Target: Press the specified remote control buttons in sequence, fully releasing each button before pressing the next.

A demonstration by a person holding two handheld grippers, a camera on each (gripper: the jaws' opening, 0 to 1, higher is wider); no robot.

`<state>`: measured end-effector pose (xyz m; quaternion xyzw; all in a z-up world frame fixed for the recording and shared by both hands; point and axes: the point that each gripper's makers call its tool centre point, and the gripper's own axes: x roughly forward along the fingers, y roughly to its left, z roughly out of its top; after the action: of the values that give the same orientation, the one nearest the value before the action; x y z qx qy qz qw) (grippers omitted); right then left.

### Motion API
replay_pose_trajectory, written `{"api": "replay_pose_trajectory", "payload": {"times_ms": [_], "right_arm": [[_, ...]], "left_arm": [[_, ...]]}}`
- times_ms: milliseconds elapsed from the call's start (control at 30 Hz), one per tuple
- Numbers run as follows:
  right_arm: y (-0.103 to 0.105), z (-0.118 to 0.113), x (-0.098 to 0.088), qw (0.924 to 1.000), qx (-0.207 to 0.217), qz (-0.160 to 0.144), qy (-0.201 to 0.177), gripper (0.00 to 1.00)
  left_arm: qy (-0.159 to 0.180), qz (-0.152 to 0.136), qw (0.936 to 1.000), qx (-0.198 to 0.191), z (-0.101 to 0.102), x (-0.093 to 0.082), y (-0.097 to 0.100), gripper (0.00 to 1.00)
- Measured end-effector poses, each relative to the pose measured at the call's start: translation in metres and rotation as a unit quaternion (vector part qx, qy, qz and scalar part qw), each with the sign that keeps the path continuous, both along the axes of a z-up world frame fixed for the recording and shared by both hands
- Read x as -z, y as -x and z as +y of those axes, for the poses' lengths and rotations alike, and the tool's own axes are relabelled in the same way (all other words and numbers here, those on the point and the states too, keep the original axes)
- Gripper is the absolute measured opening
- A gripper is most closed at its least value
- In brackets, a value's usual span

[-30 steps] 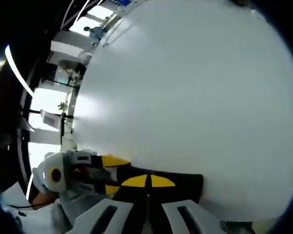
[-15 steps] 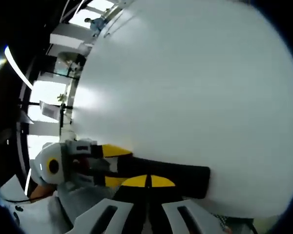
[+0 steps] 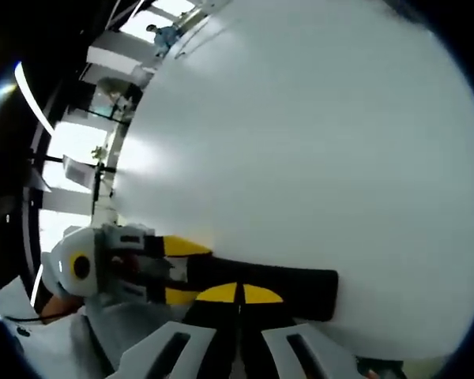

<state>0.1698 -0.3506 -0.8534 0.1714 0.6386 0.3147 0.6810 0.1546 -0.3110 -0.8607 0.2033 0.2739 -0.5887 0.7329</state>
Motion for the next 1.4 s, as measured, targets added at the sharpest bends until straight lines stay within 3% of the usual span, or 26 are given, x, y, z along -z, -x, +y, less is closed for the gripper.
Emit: {"api": "replay_pose_trajectory", "payload": {"times_ms": [400, 633, 1100, 1400], "right_arm": [[-0.004, -0.001, 0.000, 0.9998, -0.001, -0.018, 0.006, 0.00], [-0.002, -0.005, 0.000, 0.9999, 0.010, 0.012, -0.002, 0.00], [0.011, -0.005, 0.002, 0.9995, -0.009, 0.028, 0.014, 0.00], [0.011, -0.005, 0.002, 0.9997, -0.022, 0.005, 0.008, 0.00]], "left_arm": [[-0.002, -0.004, 1.0000, 0.001, 0.000, 0.000, -0.001, 0.24], [0.000, -0.003, 1.0000, 0.001, -0.001, 0.000, -0.001, 0.25], [0.000, -0.003, 1.0000, -0.001, 0.000, 0.000, -0.001, 0.25], [0.003, -0.003, 1.0000, -0.002, 0.000, 0.000, -0.001, 0.25]]}}
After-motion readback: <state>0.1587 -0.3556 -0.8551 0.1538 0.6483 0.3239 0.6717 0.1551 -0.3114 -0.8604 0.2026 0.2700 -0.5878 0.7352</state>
